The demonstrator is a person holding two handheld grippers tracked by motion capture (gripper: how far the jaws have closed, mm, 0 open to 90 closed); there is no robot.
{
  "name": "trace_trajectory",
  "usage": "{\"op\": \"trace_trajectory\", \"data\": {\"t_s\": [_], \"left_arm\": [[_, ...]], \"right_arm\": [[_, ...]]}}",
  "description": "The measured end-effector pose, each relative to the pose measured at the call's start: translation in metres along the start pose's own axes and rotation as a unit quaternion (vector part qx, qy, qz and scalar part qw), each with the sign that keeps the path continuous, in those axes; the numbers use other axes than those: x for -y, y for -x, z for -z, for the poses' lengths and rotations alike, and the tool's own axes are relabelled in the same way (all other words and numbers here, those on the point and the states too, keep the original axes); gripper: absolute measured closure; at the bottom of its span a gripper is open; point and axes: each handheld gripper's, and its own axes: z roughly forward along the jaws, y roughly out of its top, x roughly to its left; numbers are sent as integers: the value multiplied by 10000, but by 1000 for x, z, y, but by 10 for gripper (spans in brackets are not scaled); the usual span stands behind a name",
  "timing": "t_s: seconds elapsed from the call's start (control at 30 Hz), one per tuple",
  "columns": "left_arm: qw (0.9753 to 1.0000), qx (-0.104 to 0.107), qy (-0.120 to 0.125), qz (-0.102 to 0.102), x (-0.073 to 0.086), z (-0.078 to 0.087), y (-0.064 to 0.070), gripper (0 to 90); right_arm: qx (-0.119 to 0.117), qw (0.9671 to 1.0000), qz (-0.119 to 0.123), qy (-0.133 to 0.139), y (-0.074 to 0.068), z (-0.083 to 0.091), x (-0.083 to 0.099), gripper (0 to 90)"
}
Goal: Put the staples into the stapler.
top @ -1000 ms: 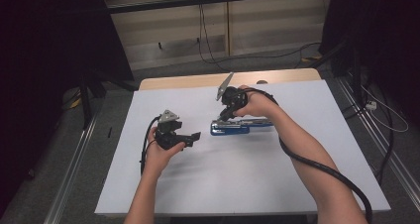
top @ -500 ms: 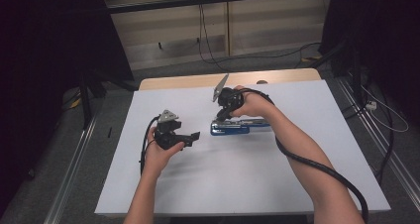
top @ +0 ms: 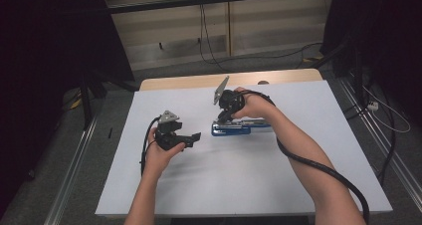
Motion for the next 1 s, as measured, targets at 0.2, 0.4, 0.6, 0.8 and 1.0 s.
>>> {"op": "trace_trajectory", "data": {"t_s": [0.2,0.4,0.6,0.8,1.0], "left_arm": [[10000,-13,-3,12,0,0,0,109],[10000,-16,-4,12,0,0,0,109],[10000,-11,-17,30,1,-1,0,109],[10000,-28,-27,37,1,-1,0,109],[10000,-36,-22,38,2,-1,-1,108]], "right_arm": [[0,10000,29,10,1,-2,2,792],[-20,9999,124,33,1,-4,4,792],[-20,9999,126,30,1,-4,4,792],[-35,10000,78,39,1,-5,6,792],[-16,10000,83,45,-1,-4,5,792]]}}
